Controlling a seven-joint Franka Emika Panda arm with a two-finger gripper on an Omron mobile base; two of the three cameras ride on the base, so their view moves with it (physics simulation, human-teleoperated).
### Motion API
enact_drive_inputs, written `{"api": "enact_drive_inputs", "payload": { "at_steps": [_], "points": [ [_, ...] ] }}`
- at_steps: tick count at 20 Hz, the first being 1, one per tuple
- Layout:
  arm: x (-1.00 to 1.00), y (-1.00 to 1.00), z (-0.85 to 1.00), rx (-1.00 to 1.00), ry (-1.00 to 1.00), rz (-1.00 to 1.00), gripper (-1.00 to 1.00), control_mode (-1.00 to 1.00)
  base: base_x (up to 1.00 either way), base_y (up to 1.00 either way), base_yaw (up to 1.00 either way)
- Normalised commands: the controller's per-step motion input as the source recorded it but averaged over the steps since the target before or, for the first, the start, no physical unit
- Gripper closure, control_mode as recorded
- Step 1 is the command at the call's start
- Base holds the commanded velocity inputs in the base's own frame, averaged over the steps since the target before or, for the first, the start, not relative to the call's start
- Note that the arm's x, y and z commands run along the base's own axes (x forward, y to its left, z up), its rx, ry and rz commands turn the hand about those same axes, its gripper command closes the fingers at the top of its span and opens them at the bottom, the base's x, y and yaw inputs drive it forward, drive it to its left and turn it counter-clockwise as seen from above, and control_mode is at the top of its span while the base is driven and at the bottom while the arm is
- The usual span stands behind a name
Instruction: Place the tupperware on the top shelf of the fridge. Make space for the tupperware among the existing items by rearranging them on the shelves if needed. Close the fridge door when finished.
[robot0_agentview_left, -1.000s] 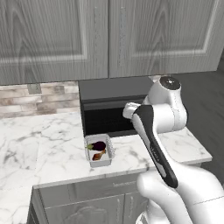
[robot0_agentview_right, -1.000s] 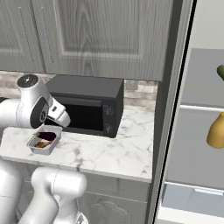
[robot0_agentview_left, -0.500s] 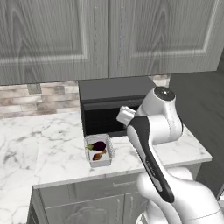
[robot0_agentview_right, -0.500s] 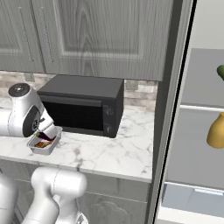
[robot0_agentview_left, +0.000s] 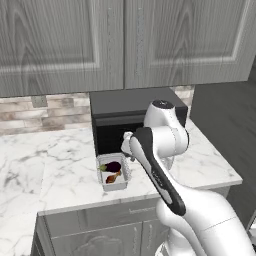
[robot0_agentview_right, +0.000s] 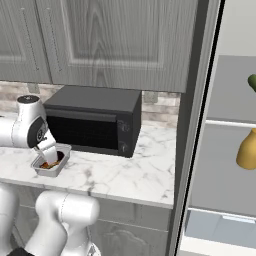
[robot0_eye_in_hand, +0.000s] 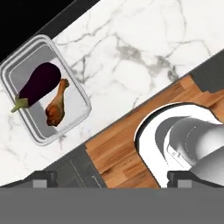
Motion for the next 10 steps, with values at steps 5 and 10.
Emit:
{"api": "enact_drive_inputs", "payload": {
  "at_steps": [5,10],
  "points": [
    [0.0,0.31,-0.38,-0.03,0.26,0.0,-1.0,-1.0,0.0,0.0,0.0],
    [0.2,0.0,-0.47,-0.01,0.11,0.0,-1.0,-1.0,0.0,0.0,0.0]
  ]
}}
